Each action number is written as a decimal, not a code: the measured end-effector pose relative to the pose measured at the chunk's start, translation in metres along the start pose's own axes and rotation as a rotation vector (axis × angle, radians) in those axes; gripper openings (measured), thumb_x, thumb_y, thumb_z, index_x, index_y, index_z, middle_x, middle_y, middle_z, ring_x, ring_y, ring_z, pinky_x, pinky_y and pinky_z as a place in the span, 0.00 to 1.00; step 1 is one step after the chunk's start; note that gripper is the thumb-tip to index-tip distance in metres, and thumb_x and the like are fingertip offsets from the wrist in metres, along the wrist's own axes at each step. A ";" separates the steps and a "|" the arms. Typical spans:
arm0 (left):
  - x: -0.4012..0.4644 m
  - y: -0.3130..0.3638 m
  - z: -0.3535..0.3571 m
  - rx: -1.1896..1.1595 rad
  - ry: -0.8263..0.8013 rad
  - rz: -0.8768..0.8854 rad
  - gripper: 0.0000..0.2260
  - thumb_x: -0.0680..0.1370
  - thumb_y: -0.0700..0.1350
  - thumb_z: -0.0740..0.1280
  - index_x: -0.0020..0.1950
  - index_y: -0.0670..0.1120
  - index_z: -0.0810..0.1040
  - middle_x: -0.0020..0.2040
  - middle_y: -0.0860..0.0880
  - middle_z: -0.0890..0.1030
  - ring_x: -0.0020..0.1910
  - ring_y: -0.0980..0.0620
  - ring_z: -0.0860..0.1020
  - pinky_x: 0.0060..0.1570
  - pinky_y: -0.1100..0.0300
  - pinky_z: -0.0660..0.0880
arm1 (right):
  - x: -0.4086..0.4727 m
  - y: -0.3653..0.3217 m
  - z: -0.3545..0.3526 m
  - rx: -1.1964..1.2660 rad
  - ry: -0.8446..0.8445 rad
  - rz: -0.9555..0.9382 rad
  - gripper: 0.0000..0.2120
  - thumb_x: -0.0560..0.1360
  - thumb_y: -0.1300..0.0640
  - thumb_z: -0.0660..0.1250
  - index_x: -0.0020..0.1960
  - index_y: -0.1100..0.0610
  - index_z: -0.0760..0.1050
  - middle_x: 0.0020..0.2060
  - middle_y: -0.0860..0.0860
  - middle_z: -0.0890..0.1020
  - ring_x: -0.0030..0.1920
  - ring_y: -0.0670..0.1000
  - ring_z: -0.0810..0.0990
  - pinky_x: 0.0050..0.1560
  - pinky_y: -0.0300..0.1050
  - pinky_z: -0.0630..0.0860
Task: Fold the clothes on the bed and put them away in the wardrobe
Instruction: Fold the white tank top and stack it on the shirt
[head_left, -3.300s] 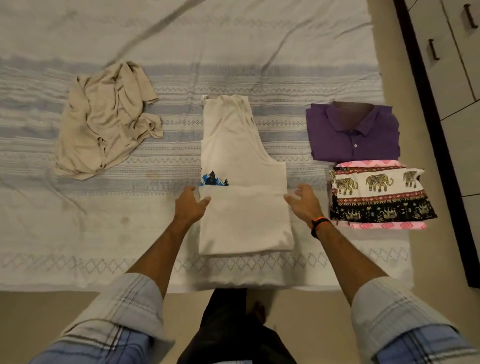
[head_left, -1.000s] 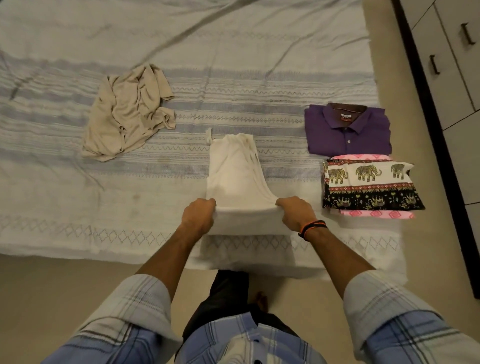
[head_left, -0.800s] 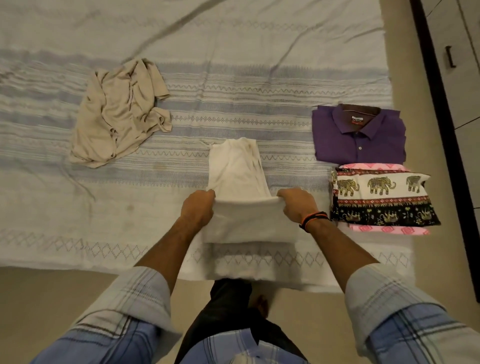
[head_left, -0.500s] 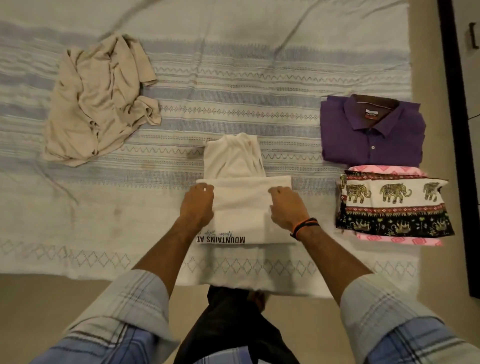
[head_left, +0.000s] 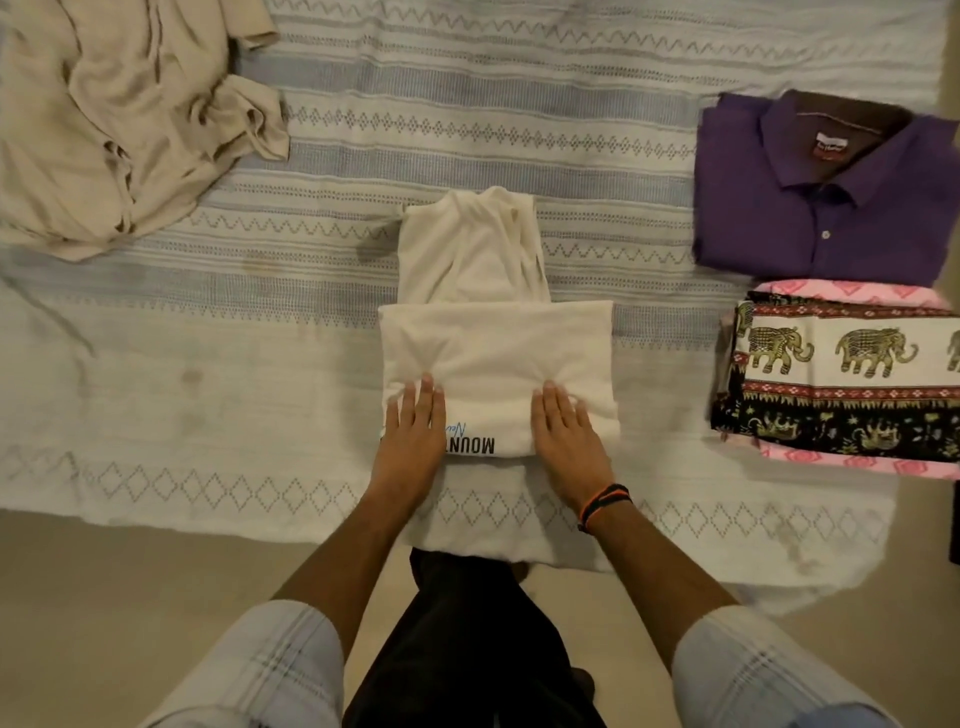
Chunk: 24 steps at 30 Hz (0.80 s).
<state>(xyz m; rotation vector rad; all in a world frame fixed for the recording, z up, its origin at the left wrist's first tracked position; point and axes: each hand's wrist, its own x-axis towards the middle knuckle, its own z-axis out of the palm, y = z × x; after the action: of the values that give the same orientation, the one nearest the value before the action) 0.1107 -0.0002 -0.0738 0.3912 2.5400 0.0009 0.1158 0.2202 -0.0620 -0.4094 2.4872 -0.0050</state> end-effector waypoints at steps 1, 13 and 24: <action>-0.001 0.001 -0.003 0.007 -0.021 0.002 0.31 0.77 0.29 0.55 0.78 0.34 0.46 0.78 0.33 0.44 0.77 0.33 0.49 0.76 0.40 0.48 | 0.000 0.000 -0.001 0.003 0.008 -0.007 0.34 0.73 0.75 0.43 0.78 0.69 0.43 0.77 0.67 0.46 0.79 0.65 0.47 0.78 0.61 0.50; -0.055 0.011 -0.067 -0.071 -0.178 0.018 0.17 0.77 0.37 0.63 0.65 0.45 0.69 0.62 0.44 0.75 0.59 0.43 0.76 0.53 0.51 0.73 | -0.061 -0.008 -0.057 0.049 -0.052 0.029 0.15 0.77 0.66 0.60 0.63 0.60 0.70 0.59 0.57 0.77 0.59 0.60 0.77 0.55 0.52 0.74; -0.133 0.030 -0.055 -0.052 -0.249 -0.003 0.15 0.78 0.42 0.63 0.65 0.44 0.69 0.61 0.41 0.76 0.59 0.42 0.76 0.55 0.50 0.74 | -0.134 -0.021 -0.045 0.051 -0.141 0.022 0.16 0.77 0.60 0.63 0.64 0.57 0.73 0.60 0.58 0.77 0.60 0.59 0.77 0.60 0.51 0.74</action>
<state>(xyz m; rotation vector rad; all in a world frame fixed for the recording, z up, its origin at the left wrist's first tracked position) 0.1960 -0.0041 0.0463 0.3440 2.2899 0.0160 0.1991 0.2350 0.0535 -0.3483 2.3475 -0.0294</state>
